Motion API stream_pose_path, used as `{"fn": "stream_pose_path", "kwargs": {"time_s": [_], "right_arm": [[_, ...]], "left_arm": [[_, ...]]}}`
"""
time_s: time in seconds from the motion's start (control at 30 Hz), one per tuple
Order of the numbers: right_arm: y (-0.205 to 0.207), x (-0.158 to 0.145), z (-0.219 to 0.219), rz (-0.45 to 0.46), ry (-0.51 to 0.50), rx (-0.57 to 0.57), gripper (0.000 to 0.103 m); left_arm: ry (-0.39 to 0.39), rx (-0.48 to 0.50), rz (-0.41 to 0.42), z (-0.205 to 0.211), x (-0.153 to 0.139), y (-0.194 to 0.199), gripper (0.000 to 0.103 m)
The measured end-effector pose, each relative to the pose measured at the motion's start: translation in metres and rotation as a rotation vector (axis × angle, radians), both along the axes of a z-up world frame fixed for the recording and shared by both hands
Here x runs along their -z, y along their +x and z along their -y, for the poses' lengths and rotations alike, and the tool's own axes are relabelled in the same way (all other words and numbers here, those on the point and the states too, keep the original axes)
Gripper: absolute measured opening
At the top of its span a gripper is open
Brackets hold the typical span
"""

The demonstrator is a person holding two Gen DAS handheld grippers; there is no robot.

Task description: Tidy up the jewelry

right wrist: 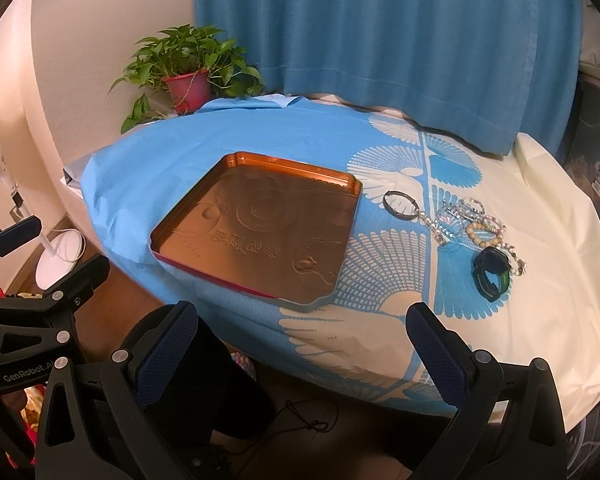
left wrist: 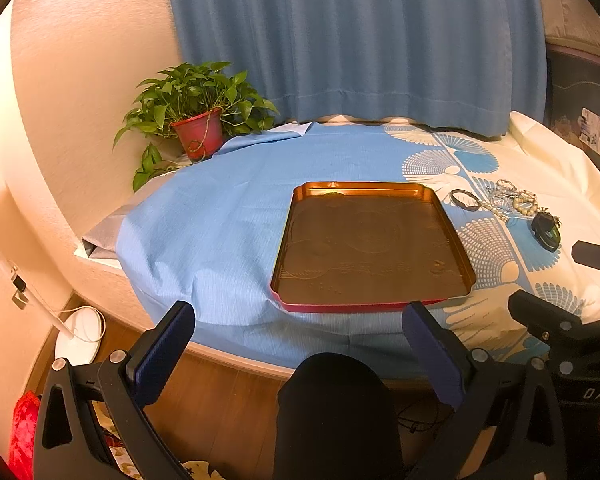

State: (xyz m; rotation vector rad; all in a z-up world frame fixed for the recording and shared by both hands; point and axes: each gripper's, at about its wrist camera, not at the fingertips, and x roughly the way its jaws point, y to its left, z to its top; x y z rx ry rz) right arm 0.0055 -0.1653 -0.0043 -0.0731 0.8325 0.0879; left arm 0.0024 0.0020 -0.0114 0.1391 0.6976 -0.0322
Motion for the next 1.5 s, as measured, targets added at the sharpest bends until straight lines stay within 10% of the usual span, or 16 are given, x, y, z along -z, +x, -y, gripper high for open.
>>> {"fn": "stream_pose_path", "kwargs": {"time_s": [1.5], "right_arm": [[-0.0042,0.0027,-0.0047,-0.009,0.008,-0.004,0.103]], "left_arm": [[0.007,0.002,-0.008,-0.0003,0.0035,-0.0038,0.102]]}}
